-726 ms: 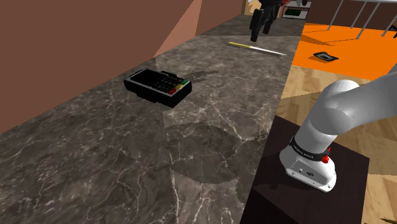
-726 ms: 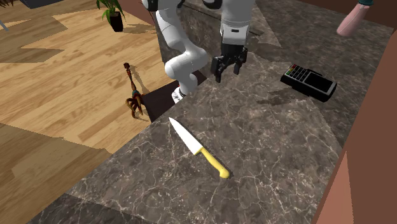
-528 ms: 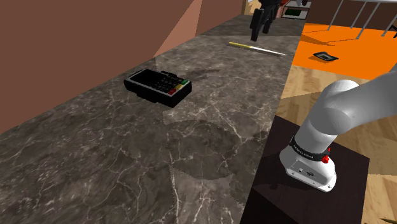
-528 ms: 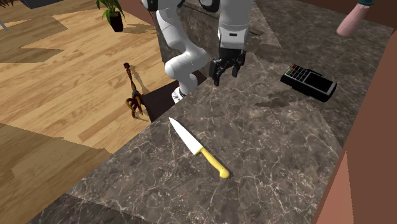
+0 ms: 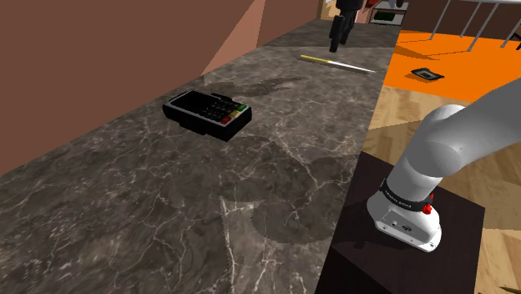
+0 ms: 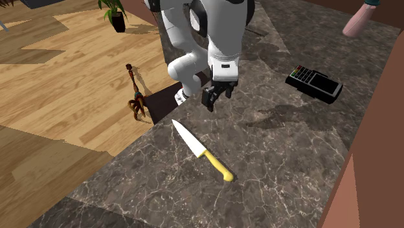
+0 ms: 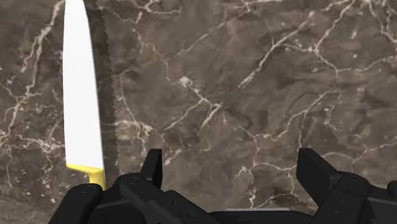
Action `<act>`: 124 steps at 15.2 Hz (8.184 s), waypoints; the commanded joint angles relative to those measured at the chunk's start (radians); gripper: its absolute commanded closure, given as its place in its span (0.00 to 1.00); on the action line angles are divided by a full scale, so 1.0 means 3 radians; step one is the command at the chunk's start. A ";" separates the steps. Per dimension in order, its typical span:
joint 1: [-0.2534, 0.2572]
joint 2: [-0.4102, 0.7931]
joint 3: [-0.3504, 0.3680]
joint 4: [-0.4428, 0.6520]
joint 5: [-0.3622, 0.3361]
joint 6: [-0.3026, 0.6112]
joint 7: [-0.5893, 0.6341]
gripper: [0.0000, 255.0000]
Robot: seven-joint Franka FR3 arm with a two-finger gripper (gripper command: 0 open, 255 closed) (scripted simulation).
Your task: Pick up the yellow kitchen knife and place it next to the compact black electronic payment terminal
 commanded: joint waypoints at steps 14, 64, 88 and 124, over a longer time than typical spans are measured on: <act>0.0045 0.1595 -0.0852 0.1013 0.0355 0.0313 -0.1551 0.00; 0.0169 0.1254 -0.0639 0.1469 0.0253 -0.0461 -0.1222 1.00; 0.0601 -0.0373 0.0892 0.0048 0.0678 -0.0669 0.0696 1.00; 0.0998 -0.0473 0.2343 -0.0568 0.1628 0.0072 0.2064 1.00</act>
